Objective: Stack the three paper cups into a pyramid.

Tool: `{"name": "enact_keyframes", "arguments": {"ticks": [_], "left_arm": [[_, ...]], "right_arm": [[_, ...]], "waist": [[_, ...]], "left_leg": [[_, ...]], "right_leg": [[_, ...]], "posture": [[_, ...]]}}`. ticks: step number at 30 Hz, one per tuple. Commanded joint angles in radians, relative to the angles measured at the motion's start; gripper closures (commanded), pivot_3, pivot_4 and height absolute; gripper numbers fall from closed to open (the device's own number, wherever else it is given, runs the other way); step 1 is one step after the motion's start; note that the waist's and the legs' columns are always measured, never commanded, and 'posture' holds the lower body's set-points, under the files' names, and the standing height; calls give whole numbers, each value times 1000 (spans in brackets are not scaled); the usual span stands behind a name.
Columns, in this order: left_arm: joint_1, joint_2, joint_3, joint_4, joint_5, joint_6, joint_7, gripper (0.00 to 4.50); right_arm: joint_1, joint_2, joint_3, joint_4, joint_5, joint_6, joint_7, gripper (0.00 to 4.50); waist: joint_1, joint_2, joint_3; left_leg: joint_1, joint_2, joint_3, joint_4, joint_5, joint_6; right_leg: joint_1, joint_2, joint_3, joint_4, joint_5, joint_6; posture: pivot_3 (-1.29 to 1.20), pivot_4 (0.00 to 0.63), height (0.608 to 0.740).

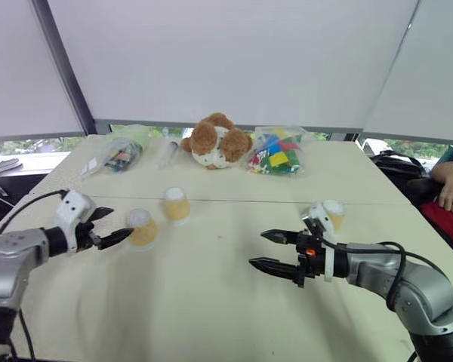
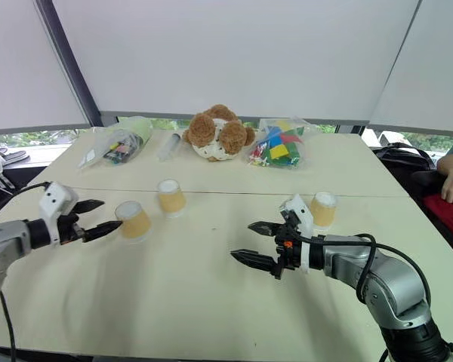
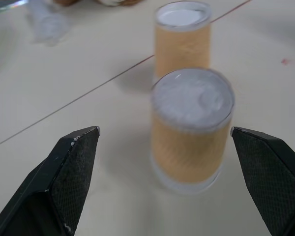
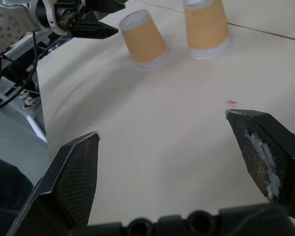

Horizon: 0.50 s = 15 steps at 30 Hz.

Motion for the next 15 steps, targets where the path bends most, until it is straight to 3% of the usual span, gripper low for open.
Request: {"name": "enact_keyframes", "arguments": {"ticks": [1, 12, 15], "left_arm": [[-77, -16, -40, 76, 23, -51, -56, 85], [-147, -50, -65, 188, 74, -124, -83, 85], [-169, -122, -57, 232, 81, -173, -21, 882]], "right_arm": [[11, -8, -7, -34, -6, -21, -17, 0], [18, -8, -4, -34, -7, -32, -33, 0], [42, -5, -20, -58, 0, -20, -63, 0]], "waist": [[-2, 0, 0], [-2, 0, 0], [10, 0, 0]], "left_leg": [[0, 0, 0, 0, 0, 0], [-1, 1, 0, 4, -1, 1], [-2, 1, -1, 7, -1, 2]], "right_leg": [[0, 0, 0, 0, 0, 0], [0, 1, 0, 2, 0, 0], [1, 0, -1, 2, 0, 0]], "posture": [[0, 150, 739], [0, 150, 739], [0, 150, 739]]}}
